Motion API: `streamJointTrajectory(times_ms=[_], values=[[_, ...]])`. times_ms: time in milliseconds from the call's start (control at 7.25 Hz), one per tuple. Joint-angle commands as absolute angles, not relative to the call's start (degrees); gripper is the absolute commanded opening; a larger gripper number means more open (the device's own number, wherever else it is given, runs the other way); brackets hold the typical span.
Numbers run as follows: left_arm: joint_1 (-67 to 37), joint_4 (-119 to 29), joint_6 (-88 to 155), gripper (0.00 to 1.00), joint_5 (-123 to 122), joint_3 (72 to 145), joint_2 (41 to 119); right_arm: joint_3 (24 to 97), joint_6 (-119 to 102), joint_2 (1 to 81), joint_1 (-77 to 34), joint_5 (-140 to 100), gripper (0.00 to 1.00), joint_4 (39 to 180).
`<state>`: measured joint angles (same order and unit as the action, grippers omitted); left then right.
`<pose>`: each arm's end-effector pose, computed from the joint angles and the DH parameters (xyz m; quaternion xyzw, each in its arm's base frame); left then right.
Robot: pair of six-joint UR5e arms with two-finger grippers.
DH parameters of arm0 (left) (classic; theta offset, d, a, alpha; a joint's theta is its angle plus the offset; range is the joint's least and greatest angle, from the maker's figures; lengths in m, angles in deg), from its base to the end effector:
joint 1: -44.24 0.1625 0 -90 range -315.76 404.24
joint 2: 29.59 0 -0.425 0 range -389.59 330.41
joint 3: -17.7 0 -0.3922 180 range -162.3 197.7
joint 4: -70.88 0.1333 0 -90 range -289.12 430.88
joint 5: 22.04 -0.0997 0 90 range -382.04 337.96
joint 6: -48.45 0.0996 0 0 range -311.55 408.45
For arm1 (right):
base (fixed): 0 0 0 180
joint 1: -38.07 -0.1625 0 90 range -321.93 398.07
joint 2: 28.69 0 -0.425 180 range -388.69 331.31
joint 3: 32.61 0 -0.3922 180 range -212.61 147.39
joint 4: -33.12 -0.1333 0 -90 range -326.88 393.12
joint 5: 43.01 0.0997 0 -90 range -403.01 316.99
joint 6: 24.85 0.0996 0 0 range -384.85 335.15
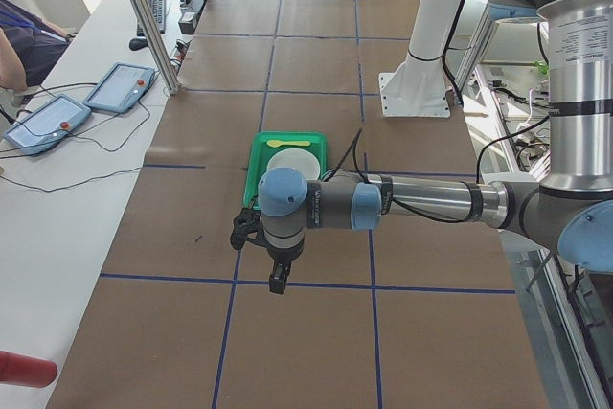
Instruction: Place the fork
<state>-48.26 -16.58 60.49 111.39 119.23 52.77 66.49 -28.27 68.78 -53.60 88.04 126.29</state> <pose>-0.0838 -0.4329 0.6271 0.0577 0.3656 0.0816 0.9254 0.0805 -0.4323 0.6505 0.0030 -0.3508 -0.0096 0.9364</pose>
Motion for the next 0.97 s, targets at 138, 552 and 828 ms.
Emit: streamJointTrajectory(times_ms=[138,552,828], values=[[-48.2,-16.9,60.6,1.00,111.6,119.8,52.8,66.4,-28.3,68.8,-53.6,88.0,1.00,126.3],[-46.6,-18.7,58.8,1.00,115.9,120.6,53.6,66.4,-28.3,68.8,-53.6,88.0,1.00,126.3],[-38.1,-21.2,43.8,1.00,115.4,123.4,55.7,66.4,-28.3,68.8,-53.6,88.0,1.00,126.3]])
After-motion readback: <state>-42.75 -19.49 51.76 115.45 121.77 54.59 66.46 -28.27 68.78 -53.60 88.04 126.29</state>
